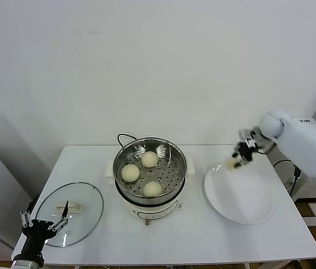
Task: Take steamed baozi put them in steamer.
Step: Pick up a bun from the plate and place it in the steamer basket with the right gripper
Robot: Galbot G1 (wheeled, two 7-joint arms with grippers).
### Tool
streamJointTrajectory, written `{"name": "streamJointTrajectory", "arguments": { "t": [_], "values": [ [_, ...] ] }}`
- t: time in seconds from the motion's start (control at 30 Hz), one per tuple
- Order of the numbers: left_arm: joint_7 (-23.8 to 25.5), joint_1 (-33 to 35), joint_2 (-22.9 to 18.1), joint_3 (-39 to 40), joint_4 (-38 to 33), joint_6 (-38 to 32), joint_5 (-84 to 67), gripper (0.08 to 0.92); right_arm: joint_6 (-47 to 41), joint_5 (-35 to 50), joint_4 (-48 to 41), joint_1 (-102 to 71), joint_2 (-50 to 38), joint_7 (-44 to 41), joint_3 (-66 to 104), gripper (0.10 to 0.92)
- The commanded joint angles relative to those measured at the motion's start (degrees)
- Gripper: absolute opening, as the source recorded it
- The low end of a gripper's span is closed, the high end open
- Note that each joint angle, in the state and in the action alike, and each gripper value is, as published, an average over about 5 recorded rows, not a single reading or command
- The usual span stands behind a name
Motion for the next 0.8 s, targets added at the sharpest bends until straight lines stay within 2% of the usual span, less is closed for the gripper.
{"name": "streamJointTrajectory", "arguments": {
  "t": [0.03, 0.17, 0.27, 0.5, 0.8],
  "values": [
    [-0.01, 0.02, -0.37, 0.22, -0.39, 0.05, 0.11, 0.823, -12.30, 24.40, 11.59, 17.45, 5.04, 1.13, -10.24, 0.383],
    [-0.02, 0.06, -0.57, 0.41, -0.83, 0.10, 0.18, 0.823, -16.60, 28.53, 14.47, 19.32, 7.61, 2.62, -12.28, 0.388],
    [-0.02, 0.12, -0.76, 0.49, -1.02, 0.11, 0.16, 0.823, -19.03, 28.43, 17.02, 17.29, 8.71, 4.45, -12.60, 0.390],
    [-0.07, 0.47, -0.51, 0.26, -1.52, 0.15, -0.20, 0.823, -22.30, 24.59, 19.12, 10.61, 11.11, 8.92, -14.38, 0.391],
    [-0.09, 0.79, -0.25, -0.34, -1.17, -0.19, -0.99, 0.823, -22.49, 17.14, 15.36, 5.49, 12.32, 10.14, -13.73, 0.399]
  ]
}}
